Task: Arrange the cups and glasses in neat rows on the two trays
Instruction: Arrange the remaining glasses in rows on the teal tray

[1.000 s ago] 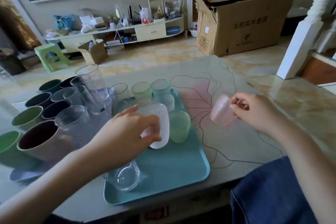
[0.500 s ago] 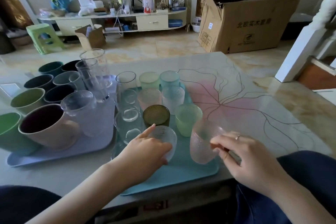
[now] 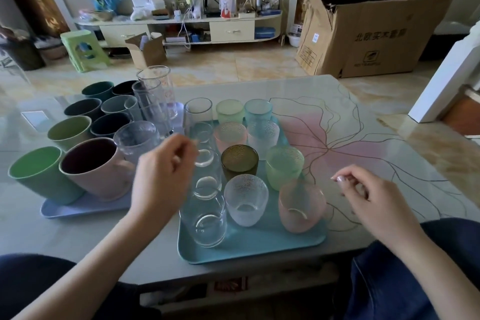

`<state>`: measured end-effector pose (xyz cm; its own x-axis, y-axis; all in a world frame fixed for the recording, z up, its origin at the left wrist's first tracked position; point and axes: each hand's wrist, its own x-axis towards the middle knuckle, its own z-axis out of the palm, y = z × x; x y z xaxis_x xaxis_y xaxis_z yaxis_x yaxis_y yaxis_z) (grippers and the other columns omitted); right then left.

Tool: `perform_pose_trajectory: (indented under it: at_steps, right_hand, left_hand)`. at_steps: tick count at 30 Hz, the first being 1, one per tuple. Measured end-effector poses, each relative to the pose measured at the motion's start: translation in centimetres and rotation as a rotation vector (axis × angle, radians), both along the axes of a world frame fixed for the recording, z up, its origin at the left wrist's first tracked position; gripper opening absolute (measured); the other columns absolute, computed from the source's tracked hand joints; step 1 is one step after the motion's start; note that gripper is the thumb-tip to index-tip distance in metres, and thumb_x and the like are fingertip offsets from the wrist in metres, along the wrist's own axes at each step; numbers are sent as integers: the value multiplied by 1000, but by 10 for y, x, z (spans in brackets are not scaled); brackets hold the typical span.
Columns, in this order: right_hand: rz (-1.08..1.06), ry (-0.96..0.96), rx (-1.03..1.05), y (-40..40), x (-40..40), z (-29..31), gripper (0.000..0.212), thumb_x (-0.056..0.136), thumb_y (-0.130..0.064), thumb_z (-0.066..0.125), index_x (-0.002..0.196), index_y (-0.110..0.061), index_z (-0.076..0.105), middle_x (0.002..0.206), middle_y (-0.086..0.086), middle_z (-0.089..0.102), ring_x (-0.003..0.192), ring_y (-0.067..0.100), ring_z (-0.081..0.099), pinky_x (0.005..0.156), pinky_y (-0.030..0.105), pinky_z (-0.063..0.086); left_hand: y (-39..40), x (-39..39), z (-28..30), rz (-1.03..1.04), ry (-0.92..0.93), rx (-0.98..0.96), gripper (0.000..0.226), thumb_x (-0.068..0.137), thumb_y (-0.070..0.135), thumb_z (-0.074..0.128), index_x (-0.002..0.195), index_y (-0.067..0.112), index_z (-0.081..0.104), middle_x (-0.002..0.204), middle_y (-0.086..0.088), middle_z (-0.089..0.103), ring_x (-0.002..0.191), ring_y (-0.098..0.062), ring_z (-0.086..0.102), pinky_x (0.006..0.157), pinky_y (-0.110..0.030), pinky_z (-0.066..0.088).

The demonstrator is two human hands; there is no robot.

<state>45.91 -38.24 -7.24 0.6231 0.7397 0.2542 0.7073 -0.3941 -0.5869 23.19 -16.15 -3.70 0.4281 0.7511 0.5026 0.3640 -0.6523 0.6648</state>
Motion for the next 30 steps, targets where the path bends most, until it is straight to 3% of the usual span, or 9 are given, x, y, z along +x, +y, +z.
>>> perform_pose_trajectory:
  at_steps: [2, 5, 10, 12, 14, 17, 24, 27, 30]
  right_hand:
    - [-18, 41, -199, 1, 4, -8, 12, 93, -31, 49, 82, -33, 55, 67, -7, 65, 48, 17, 54, 46, 30, 44]
    - [24, 86, -385, 15, 7, -19, 15, 94, -33, 47, 80, -29, 53, 65, -4, 64, 52, 17, 58, 48, 29, 43]
    - [42, 194, -526, 51, 25, -36, 25, 93, -38, 50, 96, -18, 64, 88, 5, 71, 76, 25, 68, 69, 39, 55]
    - [57, 217, -591, 64, 31, -38, 25, 94, -34, 49, 96, -15, 64, 84, 6, 71, 69, 22, 69, 61, 33, 57]
    - [66, 281, -652, 71, 32, -35, 20, 96, -25, 46, 87, -14, 61, 67, 5, 67, 45, 14, 63, 41, 23, 47]
    - [71, 343, -652, 73, 33, -32, 20, 96, -21, 46, 89, -10, 60, 58, 4, 62, 33, 10, 54, 34, 20, 42]
    - [11, 265, -585, 61, 49, -47, 29, 89, -23, 55, 61, -15, 55, 63, 5, 63, 52, 20, 58, 48, 25, 43]
    - [-59, 202, -561, 53, 64, -52, 29, 87, -24, 56, 59, -17, 51, 76, 9, 67, 76, 26, 65, 60, 30, 44]
    - [-106, 219, -498, 47, 75, -51, 28, 89, -24, 57, 64, -10, 57, 80, 15, 68, 79, 28, 64, 62, 32, 42]
  left_hand:
    - [16, -13, -6, 148, -22, -15, 25, 88, 32, 49, 75, 14, 60, 54, -2, 61, 52, -32, 56, 56, -40, 53]
    - [33, -29, -27, 234, 143, -43, 26, 90, 26, 50, 71, 10, 59, 58, -10, 61, 59, -35, 58, 59, -42, 53]
    - [39, -37, -64, 108, 486, -247, 35, 91, 27, 50, 65, 5, 58, 59, -13, 63, 51, -32, 60, 46, -37, 54]
    - [38, -34, -76, -8, 618, -368, 32, 93, 30, 50, 75, 5, 60, 63, -11, 63, 47, -26, 57, 39, -31, 51]
    - [40, -29, -82, -86, 757, -412, 29, 94, 33, 49, 87, 6, 58, 74, -12, 63, 46, -24, 57, 39, -28, 49]
    - [46, -23, -77, -117, 814, -437, 27, 95, 27, 48, 84, 3, 54, 79, -17, 61, 39, -20, 53, 39, -28, 45]
    - [49, 2, -79, -154, 823, -311, 32, 95, 22, 44, 64, 22, 39, 69, -4, 50, 46, -22, 54, 36, -28, 43]
    - [51, 28, -79, -175, 834, -242, 29, 97, 29, 41, 70, 19, 41, 77, -11, 59, 61, -27, 56, 53, -29, 44]
    - [53, 55, -82, -157, 871, -179, 21, 96, 33, 39, 83, 19, 49, 98, -14, 64, 80, -29, 55, 68, -33, 44]
